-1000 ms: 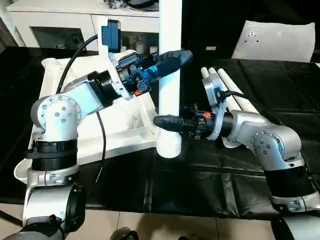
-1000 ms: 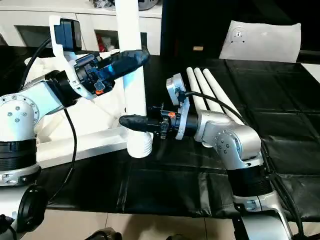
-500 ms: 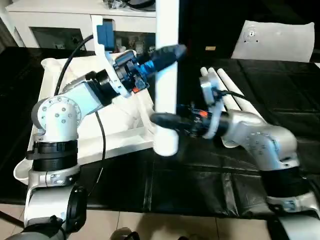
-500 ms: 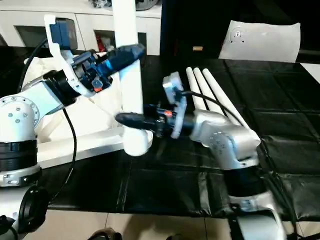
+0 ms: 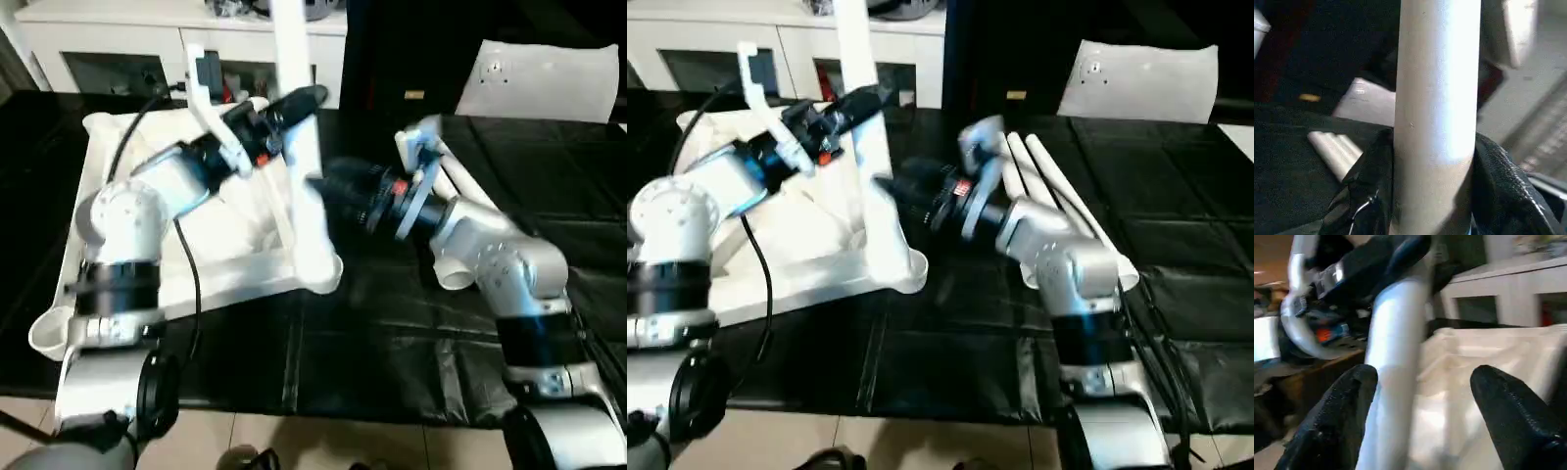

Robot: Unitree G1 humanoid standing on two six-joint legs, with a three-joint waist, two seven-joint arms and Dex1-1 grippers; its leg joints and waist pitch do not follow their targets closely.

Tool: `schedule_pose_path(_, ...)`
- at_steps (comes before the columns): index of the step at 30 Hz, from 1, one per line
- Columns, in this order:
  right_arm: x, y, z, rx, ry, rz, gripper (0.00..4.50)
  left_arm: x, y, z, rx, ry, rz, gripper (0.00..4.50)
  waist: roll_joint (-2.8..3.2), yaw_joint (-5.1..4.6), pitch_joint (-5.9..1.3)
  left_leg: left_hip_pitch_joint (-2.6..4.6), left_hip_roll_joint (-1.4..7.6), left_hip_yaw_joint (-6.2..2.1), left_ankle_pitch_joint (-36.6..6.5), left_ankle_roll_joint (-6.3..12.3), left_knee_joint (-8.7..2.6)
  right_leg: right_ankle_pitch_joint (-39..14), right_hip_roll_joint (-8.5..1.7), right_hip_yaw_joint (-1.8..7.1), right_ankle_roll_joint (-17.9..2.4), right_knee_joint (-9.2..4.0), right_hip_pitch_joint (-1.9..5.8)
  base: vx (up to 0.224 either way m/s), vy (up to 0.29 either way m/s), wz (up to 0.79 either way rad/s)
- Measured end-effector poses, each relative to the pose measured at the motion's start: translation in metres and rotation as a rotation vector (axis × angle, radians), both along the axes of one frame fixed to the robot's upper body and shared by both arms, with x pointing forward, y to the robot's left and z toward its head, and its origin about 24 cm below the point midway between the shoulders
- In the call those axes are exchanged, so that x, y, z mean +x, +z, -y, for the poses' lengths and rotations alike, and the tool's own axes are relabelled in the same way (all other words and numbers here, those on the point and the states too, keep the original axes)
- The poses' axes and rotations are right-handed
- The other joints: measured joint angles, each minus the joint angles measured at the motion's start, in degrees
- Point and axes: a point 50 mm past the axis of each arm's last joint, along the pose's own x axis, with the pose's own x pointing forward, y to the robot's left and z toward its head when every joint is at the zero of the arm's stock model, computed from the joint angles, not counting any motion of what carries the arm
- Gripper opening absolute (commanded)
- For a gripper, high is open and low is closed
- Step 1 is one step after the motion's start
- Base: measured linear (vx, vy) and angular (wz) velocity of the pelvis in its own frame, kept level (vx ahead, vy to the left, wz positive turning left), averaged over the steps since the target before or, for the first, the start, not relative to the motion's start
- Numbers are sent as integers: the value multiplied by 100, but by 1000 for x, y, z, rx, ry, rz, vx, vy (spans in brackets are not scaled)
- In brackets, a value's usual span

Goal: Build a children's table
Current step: Pick table leg

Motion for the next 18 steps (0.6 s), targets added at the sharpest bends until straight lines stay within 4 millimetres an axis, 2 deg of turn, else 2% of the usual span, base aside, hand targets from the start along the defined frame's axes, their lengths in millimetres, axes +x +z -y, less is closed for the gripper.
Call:
schedule_pose_path(4,4,-3,-1,-47,-106,-27,418,4,-4,-1,57,99,-35,178,-3,-2,2,-1,0,0,0,0,0,0,0,0,0,0,-1,0,0,0)
schedule_pose_path(6,5,-6,-3,-61,-129,-62,425,4,-3,0,75,125,-30,178,-6,-1,4,-1,1,0,0,-1,0,0,0,0,0,0,-1,0,0,0)
schedule_pose_path(12,2,-9,-15,-77,-116,-103,425,3,0,8,141,156,12,178,-11,3,7,-1,0,0,0,-1,0,-3,-1,0,5,0,-1,0,0,0)
schedule_pose_path(18,-8,-9,-35,-111,-31,-116,425,2,4,17,189,163,65,178,-47,-1,29,-1,1,0,1,-1,0,-4,-1,1,6,0,-1,0,0,0)
